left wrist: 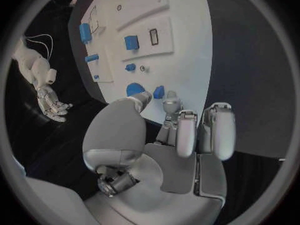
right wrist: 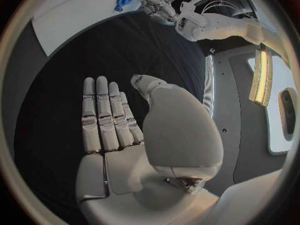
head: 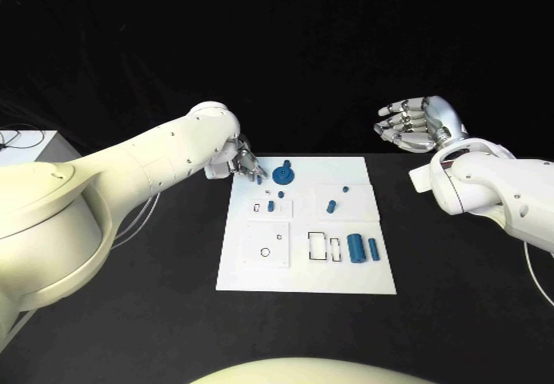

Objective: Assemble the parts on the task board

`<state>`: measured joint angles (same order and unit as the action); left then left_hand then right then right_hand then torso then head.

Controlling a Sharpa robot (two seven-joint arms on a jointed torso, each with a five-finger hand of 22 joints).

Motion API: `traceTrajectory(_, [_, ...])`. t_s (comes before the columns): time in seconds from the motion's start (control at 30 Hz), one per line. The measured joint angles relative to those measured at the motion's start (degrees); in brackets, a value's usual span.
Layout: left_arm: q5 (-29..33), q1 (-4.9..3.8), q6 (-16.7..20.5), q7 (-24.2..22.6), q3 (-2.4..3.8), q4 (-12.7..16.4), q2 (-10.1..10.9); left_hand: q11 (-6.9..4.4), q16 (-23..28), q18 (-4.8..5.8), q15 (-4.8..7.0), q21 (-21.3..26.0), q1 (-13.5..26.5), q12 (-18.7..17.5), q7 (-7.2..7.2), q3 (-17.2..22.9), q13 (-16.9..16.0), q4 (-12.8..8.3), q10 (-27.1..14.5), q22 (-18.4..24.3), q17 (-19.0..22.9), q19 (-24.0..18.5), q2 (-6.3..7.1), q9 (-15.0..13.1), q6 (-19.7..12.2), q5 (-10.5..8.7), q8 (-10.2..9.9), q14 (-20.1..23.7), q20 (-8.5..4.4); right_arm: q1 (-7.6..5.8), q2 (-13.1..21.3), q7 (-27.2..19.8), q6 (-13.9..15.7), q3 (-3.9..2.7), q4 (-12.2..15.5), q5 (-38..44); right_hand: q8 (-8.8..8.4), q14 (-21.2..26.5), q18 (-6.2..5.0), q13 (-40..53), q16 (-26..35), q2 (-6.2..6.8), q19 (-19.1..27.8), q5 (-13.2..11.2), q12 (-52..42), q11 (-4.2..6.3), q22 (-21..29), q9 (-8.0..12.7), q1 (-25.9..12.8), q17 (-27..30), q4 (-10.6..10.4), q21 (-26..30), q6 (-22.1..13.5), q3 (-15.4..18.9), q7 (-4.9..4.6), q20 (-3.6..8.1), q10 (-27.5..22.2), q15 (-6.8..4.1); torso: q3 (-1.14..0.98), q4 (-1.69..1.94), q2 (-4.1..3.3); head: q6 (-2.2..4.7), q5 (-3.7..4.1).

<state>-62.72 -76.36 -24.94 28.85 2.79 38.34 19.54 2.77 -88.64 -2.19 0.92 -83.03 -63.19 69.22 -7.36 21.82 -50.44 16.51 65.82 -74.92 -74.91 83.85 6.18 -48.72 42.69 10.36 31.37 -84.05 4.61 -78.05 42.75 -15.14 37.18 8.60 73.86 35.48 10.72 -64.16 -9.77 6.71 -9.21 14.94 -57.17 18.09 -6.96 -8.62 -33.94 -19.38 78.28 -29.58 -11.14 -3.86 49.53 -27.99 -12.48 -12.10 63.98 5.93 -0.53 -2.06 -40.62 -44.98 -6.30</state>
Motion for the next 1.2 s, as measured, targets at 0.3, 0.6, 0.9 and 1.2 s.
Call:
traceTrajectory(0.3, [1.4, 0.00, 0.1, 0.0, 0.00, 0.4, -0.2, 0.21, 0.0, 0.00, 0.00, 0.0, -2.8, 0.0, -0.21, 1.3, 0.2, -0.8, -0.2, 0.0, 0.0, 0.0, -0.70, 1.1, -0.2, 0.00, -0.3, 0.0, 0.00, 0.00, -0.2, 0.2, 0.0, 0.00, -0.2, 0.0, 0.00, 0.0, 0.00, -0.1, 0.2, 0.00, 0.0, 0.1, 0.0, 0.00, 0.2, 0.0, 0.0, 0.0, 0.0, 0.0, 0.0, 0.0, 0.01, 0.00, 0.0, 0.00, 0.03, -0.01, 0.00, -0.13, 0.00])
traceTrajectory(0.6, [2.0, 0.01, 0.3, 0.0, 0.00, 0.5, -0.3, 0.41, 0.0, 0.00, 0.00, 0.0, -4.0, 0.0, -0.21, 2.7, 0.3, -1.2, -0.4, 0.0, 0.0, -0.2, -0.86, 1.6, -0.2, 0.18, -0.6, 0.0, 0.21, 0.00, -0.3, 0.3, 0.0, 0.00, -0.3, -0.1, 0.00, 0.0, 0.00, -0.2, 0.2, -0.24, 0.2, 0.3, 0.0, -0.19, 0.4, 0.0, -0.2, 0.1, 0.2, 0.0, 0.0, 0.2, 0.01, -0.21, 0.2, 0.00, 0.01, 0.03, -0.01, -0.32, 0.06])
traceTrajectory(0.9, [2.2, 0.01, 0.5, 0.0, 0.00, 0.7, -0.1, 0.21, 0.0, 0.01, -0.01, 0.0, -5.1, 0.0, -0.21, 4.5, 0.4, -1.6, -0.6, 0.0, 0.0, -0.2, -1.40, 1.8, -0.2, 0.22, -0.6, 0.0, 0.21, 0.00, -0.4, 0.3, 0.0, 0.01, -0.5, -0.1, 0.00, 0.0, 0.00, -0.2, 0.4, -0.24, 0.2, 0.7, 0.0, -0.19, 0.5, 0.0, -0.2, 0.2, 0.2, 0.0, 0.0, 0.2, 0.01, -0.21, 0.2, 0.00, 0.01, -0.02, -0.01, -0.38, 0.10])
traceTrajectory(1.2, [2.3, 0.00, 0.5, 0.1, 0.00, 0.7, 0.0, 0.21, 0.0, 0.01, 0.00, 0.0, -5.6, 0.0, 0.01, 5.7, 0.4, -1.7, -0.6, 0.0, 0.0, -0.2, -1.50, 1.8, 0.0, 0.22, -0.1, 0.0, 0.20, 0.01, -0.5, 0.4, 0.0, 0.01, -0.6, -0.1, -0.22, 0.0, 0.00, -0.3, 0.4, -0.24, 0.2, 0.7, 0.0, -0.19, 0.6, 0.0, -0.2, 0.2, 0.2, 0.0, 0.0, 0.2, 0.02, -0.21, 0.2, 0.00, 0.03, 0.00, -0.02, -0.43, 0.18])
